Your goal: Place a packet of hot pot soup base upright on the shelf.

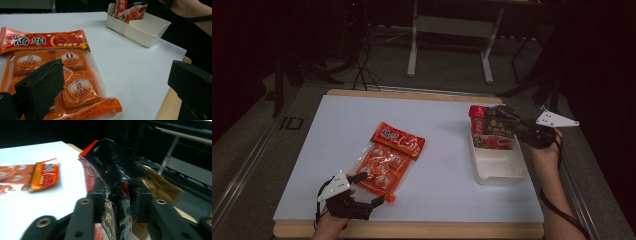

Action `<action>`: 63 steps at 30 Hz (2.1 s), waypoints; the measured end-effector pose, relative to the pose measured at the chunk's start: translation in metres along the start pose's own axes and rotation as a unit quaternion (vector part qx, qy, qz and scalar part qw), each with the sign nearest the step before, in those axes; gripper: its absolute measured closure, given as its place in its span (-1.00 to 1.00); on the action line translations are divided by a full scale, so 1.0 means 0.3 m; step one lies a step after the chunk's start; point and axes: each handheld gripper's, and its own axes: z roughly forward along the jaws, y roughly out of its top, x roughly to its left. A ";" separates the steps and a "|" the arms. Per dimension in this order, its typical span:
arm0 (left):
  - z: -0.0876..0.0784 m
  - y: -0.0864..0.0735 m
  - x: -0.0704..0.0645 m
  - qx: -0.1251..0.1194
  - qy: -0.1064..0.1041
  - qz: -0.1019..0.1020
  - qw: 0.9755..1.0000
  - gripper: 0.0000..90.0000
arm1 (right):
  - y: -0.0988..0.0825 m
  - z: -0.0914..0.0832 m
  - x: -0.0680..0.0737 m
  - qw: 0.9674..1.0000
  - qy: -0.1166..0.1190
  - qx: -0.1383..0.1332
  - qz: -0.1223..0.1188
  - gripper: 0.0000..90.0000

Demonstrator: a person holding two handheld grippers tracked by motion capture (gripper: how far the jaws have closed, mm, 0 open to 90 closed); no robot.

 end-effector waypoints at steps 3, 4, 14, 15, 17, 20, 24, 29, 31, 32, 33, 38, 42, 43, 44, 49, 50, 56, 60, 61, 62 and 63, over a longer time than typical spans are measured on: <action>0.000 0.002 -0.002 0.000 0.001 0.004 1.000 -0.97 | 0.013 -0.010 0.000 0.999 -0.017 0.012 0.025 0.36; 0.000 0.002 -0.004 -0.001 0.001 0.006 1.000 -0.97 | 0.020 -0.012 0.003 0.999 -0.025 0.020 0.033 0.26; -0.002 0.006 0.004 0.000 0.004 0.009 1.000 -0.97 | 0.133 -0.113 0.020 0.997 -0.022 -0.033 0.064 0.01; -0.001 0.006 0.005 -0.001 0.004 0.009 1.000 -0.97 | 0.144 -0.118 0.027 0.997 -0.023 -0.033 0.062 -0.01; 0.001 0.008 0.006 0.000 0.004 0.010 1.000 -0.97 | 0.164 -0.123 0.040 0.997 -0.018 -0.032 0.063 -0.01; 0.004 0.008 0.006 0.002 0.004 0.018 1.000 -0.97 | 0.193 -0.126 0.069 0.998 -0.011 -0.031 0.061 -0.05; 0.005 0.004 0.010 0.001 0.000 0.024 1.000 -0.97 | 0.224 -0.124 0.109 0.997 0.001 -0.033 0.063 -0.13; -0.003 0.007 0.015 -0.001 0.002 0.010 1.000 -0.97 | 0.248 -0.117 0.171 0.997 0.016 -0.035 0.064 -0.37; -0.011 0.014 0.020 0.005 0.004 -0.009 1.000 -0.97 | 0.248 -0.110 0.197 0.997 0.027 -0.034 0.065 -0.53; -0.015 0.019 0.022 0.009 0.004 -0.019 1.000 -0.97 | 0.245 -0.103 0.218 0.997 0.020 -0.030 0.063 -0.63; -0.018 0.022 0.024 0.009 0.003 -0.020 1.000 -0.97 | 0.240 -0.101 0.233 0.997 0.029 -0.034 0.065 -0.67; -0.033 0.038 0.026 0.011 0.005 -0.009 1.000 -0.96 | 0.215 -0.092 0.288 0.995 0.045 -0.038 0.075 -0.73; -0.042 0.047 0.032 0.008 0.005 -0.006 1.000 -0.91 | 0.195 -0.090 0.325 0.996 0.050 -0.033 0.071 -0.74; -0.047 0.052 0.036 0.009 0.011 -0.003 1.000 -0.90 | 0.185 -0.091 0.343 0.995 0.057 -0.034 0.069 -0.74; -0.050 0.054 0.041 0.007 0.011 -0.001 1.000 -0.87 | 0.179 -0.092 0.353 0.995 0.063 -0.035 0.072 -0.72; -0.062 0.061 0.063 0.003 0.028 -0.006 1.000 -0.73 | 0.140 -0.095 0.397 0.993 0.089 -0.028 0.068 -0.69; -0.063 0.061 0.066 0.003 0.030 -0.004 1.000 -0.68 | 0.131 -0.097 0.404 0.993 0.093 -0.028 0.067 -0.69; -0.068 0.059 0.086 0.006 0.038 0.008 0.999 -0.36 | 0.087 -0.102 0.455 0.991 0.111 -0.021 0.066 -0.69; -0.068 0.057 0.100 0.020 0.070 0.016 0.997 0.04 | 0.060 -0.115 0.488 0.989 0.125 -0.025 0.074 -0.69; -0.068 0.055 0.108 0.021 0.072 0.016 0.997 0.09 | 0.054 -0.120 0.496 0.989 0.126 -0.025 0.075 -0.69; -0.068 0.054 0.115 0.024 0.078 0.014 0.997 0.21 | 0.048 -0.125 0.503 0.989 0.128 -0.026 0.076 -0.69; -0.066 0.053 0.122 0.033 0.094 0.012 0.995 0.30 | 0.041 -0.130 0.511 0.988 0.131 -0.027 0.077 -0.69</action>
